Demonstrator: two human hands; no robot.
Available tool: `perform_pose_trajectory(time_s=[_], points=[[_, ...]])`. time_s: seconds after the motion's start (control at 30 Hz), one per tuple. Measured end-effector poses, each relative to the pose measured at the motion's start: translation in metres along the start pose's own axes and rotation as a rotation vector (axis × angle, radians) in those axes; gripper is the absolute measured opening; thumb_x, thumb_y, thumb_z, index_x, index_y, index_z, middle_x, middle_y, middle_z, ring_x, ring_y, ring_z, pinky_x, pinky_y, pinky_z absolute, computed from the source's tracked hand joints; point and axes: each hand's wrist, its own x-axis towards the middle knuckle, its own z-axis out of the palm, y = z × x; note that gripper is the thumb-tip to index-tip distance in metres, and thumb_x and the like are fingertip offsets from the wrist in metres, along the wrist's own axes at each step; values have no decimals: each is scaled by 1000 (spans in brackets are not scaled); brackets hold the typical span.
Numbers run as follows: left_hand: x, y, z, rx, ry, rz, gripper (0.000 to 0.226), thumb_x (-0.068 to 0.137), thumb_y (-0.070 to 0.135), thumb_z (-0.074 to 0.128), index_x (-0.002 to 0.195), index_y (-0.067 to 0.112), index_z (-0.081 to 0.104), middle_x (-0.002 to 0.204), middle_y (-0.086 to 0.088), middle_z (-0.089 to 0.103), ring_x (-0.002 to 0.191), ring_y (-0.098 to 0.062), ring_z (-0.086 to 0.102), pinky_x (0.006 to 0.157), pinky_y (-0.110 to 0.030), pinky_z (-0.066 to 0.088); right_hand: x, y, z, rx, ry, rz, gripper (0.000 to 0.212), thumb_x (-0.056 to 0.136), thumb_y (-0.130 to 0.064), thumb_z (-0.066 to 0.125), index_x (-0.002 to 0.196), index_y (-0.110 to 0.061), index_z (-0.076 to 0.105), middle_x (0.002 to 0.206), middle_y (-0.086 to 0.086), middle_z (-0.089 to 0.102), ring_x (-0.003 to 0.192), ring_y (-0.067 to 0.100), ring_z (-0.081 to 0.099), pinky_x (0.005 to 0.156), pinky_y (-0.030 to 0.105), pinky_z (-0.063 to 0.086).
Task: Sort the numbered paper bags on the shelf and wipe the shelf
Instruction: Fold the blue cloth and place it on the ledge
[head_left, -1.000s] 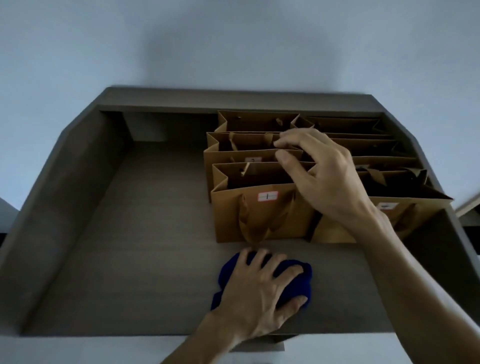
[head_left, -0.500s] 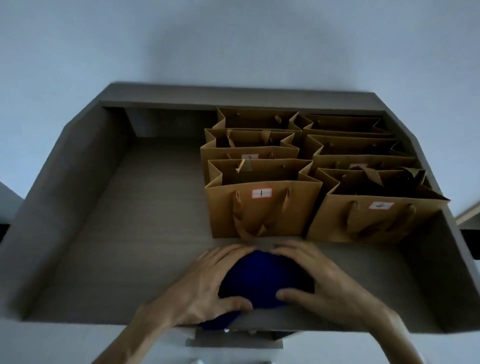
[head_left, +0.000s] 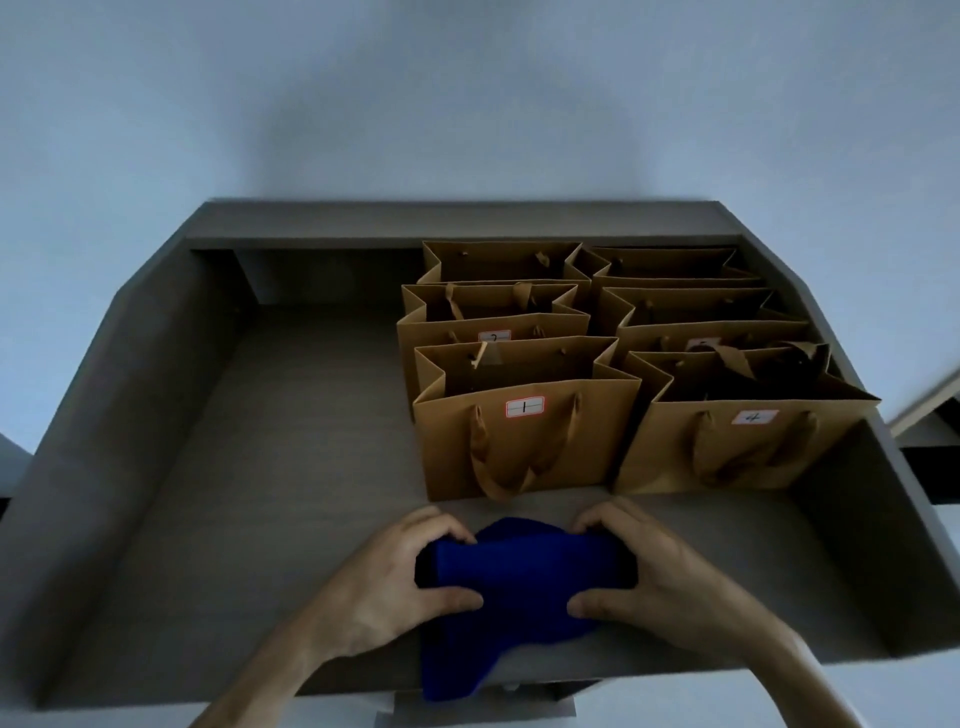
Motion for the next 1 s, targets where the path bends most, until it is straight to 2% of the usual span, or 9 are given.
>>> perform_pose_trajectory(time_s=[0.07,0.17,0.33,0.5,0.6,0.67,0.73,0.87,1.0], points=[[-2,-1,-2,-52,29,42,24,76,39,77,95,37,61,107,24,49,100,-1,56,87,-21,47,-2,-1,1,88,8,-37,36,80,-37,76,101,-48,49,118,-22,51,105,-7,55,83,23,55],[-6,-3,1,-145,13,95,21,78,27,78,89,33,62,118,28,46,114,1,51,96,-16,44,-4,-2,5,181,-1,-111,36,84,-24,74,92,-49,50,115,-24,58,104,4,63,80,28,58],[-7,-5,4,-211,-6,141,22,80,25,75,91,37,60,134,34,38,124,7,44,98,-16,44,-5,-1,7,163,88,-241,24,80,-41,65,99,-47,52,127,-30,50,114,4,58,84,28,57],[10,3,-1,-249,-120,98,22,85,25,69,95,41,57,140,30,37,126,9,41,108,-31,41,-5,9,6,134,97,-287,39,86,-13,69,101,-46,54,131,-28,51,120,3,56,86,25,55],[21,9,-8,-255,-232,119,22,84,21,69,94,36,56,141,22,43,127,0,47,106,-36,43,-7,6,2,74,87,-370,25,87,-33,67,105,-46,54,138,-25,44,132,6,44,93,24,52],[24,11,-12,-298,-295,137,24,86,14,68,96,31,55,128,11,55,116,-14,58,96,-41,51,-9,1,-3,62,92,-407,20,88,-47,60,107,-49,54,141,-24,43,136,9,40,96,27,52],[21,14,-14,-321,-288,174,24,85,10,68,96,27,55,119,2,58,108,-23,61,93,-45,53,-11,-4,-9,98,91,-430,19,90,-41,59,108,-46,55,139,-20,48,131,10,48,91,26,54],[7,26,-19,-352,-140,284,26,79,9,73,90,27,56,115,6,55,110,-26,58,93,-40,52,-22,-16,-20,163,189,-399,32,89,-14,66,105,-41,56,112,-16,65,95,9,70,73,21,57],[-8,58,-43,-337,23,431,26,77,18,71,91,34,56,114,8,56,101,-21,62,83,-32,54,-30,-43,-38,308,258,-377,35,82,-22,65,107,-43,55,113,-19,61,95,12,70,69,26,60]])
